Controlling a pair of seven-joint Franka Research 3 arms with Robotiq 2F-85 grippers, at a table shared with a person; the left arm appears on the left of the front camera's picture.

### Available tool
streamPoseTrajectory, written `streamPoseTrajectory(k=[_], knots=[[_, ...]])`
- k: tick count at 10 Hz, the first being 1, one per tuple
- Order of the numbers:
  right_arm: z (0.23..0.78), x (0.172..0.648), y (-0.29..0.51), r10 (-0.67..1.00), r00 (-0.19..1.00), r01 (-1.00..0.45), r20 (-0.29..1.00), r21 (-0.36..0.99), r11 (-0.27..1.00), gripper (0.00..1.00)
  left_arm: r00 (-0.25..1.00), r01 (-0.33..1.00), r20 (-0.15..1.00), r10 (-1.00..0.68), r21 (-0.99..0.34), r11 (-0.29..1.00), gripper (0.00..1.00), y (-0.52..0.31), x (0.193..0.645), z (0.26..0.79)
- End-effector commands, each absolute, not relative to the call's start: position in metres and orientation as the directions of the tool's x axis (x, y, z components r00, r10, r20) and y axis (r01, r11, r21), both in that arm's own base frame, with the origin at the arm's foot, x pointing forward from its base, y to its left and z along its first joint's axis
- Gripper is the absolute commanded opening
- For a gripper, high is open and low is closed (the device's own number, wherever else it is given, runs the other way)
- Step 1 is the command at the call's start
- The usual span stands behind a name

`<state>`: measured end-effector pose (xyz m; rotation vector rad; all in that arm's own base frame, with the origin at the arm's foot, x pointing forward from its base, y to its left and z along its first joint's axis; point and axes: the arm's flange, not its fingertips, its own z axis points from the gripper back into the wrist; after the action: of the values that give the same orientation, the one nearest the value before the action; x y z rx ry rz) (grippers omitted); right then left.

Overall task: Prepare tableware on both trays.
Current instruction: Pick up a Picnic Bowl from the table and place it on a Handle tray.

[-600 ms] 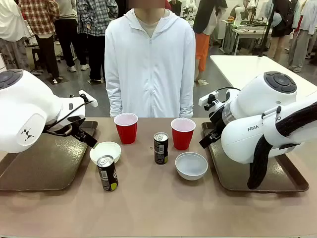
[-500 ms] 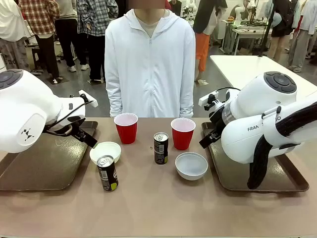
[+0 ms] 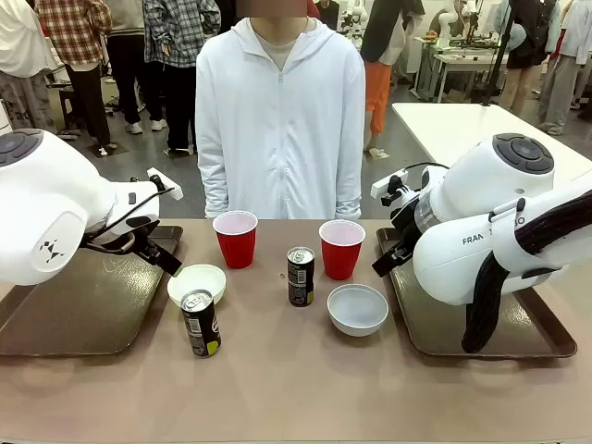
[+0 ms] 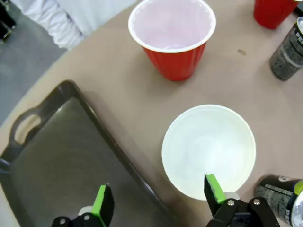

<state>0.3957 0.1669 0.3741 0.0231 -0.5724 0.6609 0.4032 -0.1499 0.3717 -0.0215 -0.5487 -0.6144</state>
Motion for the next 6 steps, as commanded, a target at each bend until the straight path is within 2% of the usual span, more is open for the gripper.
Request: streamPoseTrajectory(k=[1, 6], knots=[[0.3741, 0.3956, 0.1670, 0.574, 0.641, -0.586, 0.509, -0.157, 0.795, 1.00, 0.679, 0.553, 0.495, -0.542, 0.140, 0.821, 1.00, -0.1498, 0.4032, 0.3716], [0.3741, 0.3956, 0.1670, 0.574, 0.641, -0.586, 0.509, -0.157, 0.795, 1.00, 0.679, 0.553, 0.495, -0.542, 0.140, 0.821, 1.00, -0.1498, 0.4032, 0.3716]])
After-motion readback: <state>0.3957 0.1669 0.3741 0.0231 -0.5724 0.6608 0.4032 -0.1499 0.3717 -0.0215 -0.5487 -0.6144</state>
